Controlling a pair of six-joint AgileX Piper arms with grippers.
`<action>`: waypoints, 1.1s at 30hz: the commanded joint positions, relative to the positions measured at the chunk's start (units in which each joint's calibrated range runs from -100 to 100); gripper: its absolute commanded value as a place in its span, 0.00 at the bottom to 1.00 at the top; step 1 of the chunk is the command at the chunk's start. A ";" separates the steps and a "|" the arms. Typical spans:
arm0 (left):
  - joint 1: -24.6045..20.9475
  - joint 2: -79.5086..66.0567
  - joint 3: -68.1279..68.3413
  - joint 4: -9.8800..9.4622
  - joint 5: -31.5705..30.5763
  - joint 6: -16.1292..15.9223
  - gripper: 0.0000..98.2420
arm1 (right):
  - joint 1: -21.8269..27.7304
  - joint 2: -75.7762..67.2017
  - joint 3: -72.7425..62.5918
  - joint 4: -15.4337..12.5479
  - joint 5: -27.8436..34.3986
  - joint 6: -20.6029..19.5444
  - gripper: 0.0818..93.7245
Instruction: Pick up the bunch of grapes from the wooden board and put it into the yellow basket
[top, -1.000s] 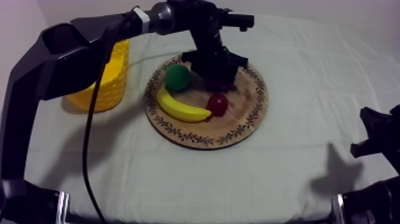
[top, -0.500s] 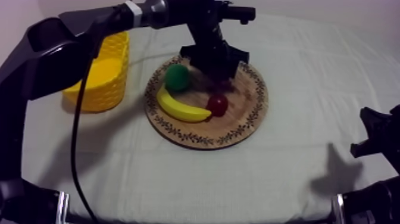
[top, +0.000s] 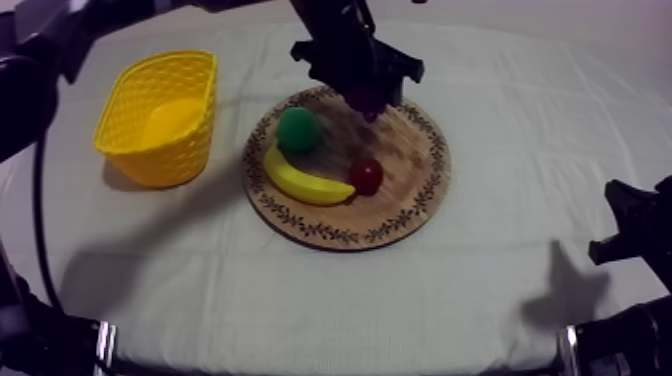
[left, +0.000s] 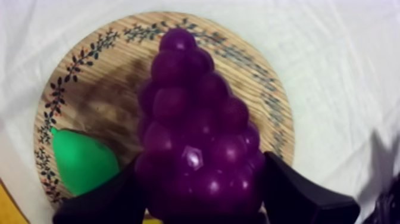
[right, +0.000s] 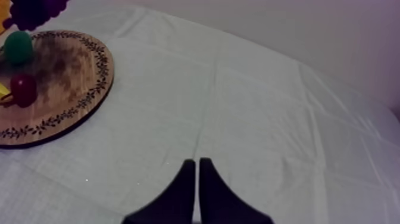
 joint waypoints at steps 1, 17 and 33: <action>0.26 -3.34 2.11 -0.17 -0.17 -1.45 0.52 | 0.00 0.00 0.03 0.00 0.01 -0.03 0.00; 1.19 -20.23 18.18 -1.08 -3.57 -2.19 0.52 | 0.00 0.00 0.03 0.00 0.01 -0.03 0.00; -7.35 -34.32 26.35 -0.73 -2.89 -1.50 0.52 | 0.00 0.00 0.03 0.00 0.01 -0.03 0.00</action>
